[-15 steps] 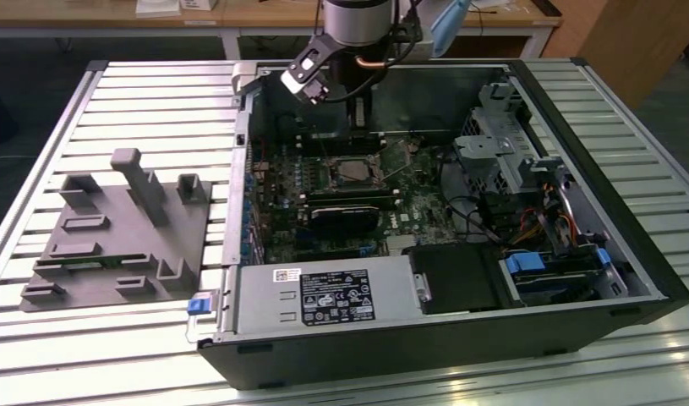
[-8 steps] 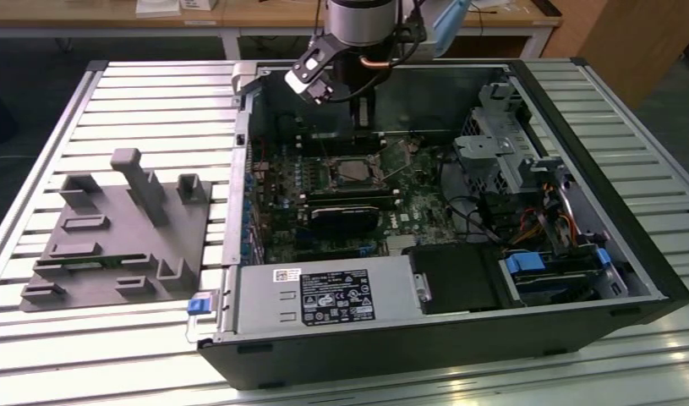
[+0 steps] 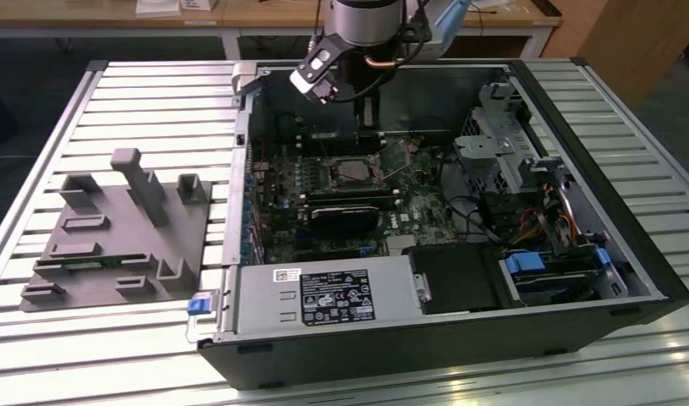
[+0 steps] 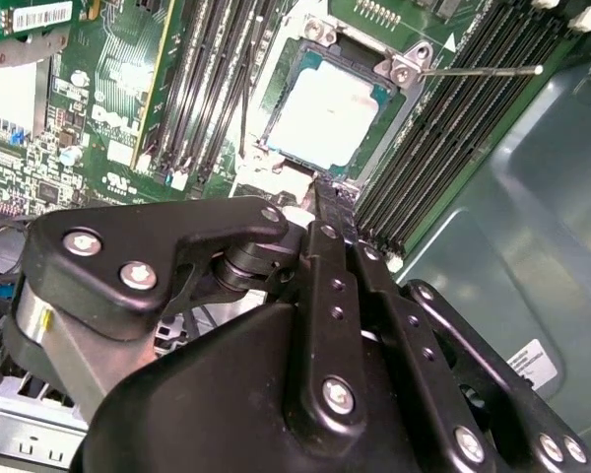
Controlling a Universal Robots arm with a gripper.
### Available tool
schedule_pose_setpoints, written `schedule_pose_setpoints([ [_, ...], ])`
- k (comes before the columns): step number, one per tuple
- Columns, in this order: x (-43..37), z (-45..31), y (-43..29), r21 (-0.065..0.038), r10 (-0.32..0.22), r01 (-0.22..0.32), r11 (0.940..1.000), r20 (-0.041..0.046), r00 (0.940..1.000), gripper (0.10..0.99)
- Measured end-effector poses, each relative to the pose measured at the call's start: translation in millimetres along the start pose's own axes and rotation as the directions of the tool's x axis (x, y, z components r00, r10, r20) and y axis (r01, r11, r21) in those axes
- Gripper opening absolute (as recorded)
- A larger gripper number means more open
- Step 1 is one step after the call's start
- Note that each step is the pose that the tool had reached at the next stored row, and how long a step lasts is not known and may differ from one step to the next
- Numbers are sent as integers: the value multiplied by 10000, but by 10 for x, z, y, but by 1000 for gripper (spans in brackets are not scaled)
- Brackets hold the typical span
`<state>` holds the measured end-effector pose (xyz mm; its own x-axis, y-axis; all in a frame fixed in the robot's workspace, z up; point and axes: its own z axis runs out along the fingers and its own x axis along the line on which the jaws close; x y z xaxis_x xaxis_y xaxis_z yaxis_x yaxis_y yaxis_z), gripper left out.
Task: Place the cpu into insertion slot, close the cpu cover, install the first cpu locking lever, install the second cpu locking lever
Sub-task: 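Close the cpu cover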
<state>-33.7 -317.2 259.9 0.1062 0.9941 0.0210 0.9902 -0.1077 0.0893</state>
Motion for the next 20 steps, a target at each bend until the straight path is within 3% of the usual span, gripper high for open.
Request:
schedule_pose_setpoints([
  [14, 14, 12, 130, 0, -1, 1, 10000, 0, 10000, 106],
  [20, 26, 22, 243, 0, -1, 1, 10000, -1, 10000, 106],
])
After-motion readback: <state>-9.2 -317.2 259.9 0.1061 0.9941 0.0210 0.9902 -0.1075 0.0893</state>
